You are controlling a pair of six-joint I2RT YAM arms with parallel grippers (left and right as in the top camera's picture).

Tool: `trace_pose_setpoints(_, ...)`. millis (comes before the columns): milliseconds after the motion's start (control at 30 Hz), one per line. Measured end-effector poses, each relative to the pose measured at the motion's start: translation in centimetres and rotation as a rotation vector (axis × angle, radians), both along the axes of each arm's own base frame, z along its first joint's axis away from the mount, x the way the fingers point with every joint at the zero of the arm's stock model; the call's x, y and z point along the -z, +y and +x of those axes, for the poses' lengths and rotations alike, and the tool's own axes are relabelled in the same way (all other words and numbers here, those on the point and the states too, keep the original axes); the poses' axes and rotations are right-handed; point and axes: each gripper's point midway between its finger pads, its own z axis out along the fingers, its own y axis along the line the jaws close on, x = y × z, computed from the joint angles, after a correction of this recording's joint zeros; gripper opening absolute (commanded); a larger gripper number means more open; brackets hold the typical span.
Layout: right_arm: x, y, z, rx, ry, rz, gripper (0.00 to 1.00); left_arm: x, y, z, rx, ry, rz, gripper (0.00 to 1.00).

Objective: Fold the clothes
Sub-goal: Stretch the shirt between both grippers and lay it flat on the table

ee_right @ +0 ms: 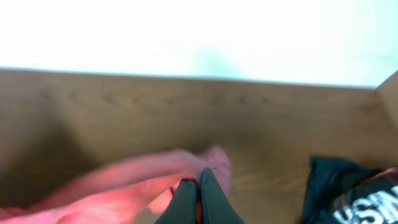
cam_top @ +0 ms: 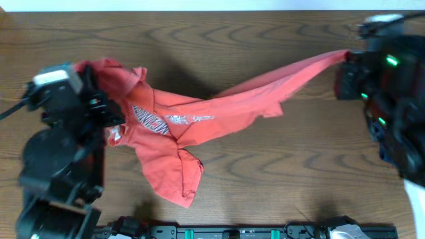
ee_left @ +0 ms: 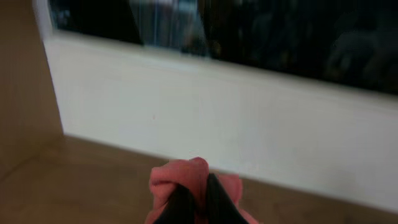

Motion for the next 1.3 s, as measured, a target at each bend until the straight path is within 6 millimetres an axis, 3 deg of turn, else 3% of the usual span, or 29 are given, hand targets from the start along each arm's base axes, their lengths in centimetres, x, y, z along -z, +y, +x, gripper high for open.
trace_pose_setpoints(200,-4.8,-1.3,-3.0,0.033,-0.147,0.020,0.01,-3.9,1.0,-3.5,0.000,-0.125,-0.036,0.06)
trace_pose_setpoints(467,-10.9,-4.1,-7.1,0.141,-0.385,0.045,0.01,-7.2,1.6,-7.6,0.036,-0.252,-0.070,0.06)
trace_pose_setpoints(567,-12.1,-4.8,-8.2,0.167,-0.428,0.049,0.01,-7.7,1.5,-8.1,0.052,-0.269,-0.073,0.06)
trace_pose_setpoints(667,-11.9,-4.9,-7.8,0.182,-0.417,0.041,0.01,-7.4,1.2,-7.5,0.056,-0.253,-0.069,0.06)
trace_pose_setpoints(800,-9.5,-4.4,-4.6,0.185,-0.318,0.004,0.01,-6.1,0.3,-4.5,0.060,-0.181,-0.050,0.06)
trace_pose_setpoints(900,-6.4,-3.5,-0.6,0.182,-0.202,-0.036,0.01,-4.1,-0.7,-0.9,0.060,-0.089,-0.026,0.06)
trace_pose_setpoints(1133,4.2,-1.2,10.6,0.169,0.070,-0.123,0.01,3.2,-4.3,10.8,0.070,0.136,0.034,0.06)
trace_pose_setpoints(1300,10.7,-0.7,17.7,0.161,0.129,-0.108,0.01,8.8,-6.4,18.4,0.072,0.209,0.057,0.06)
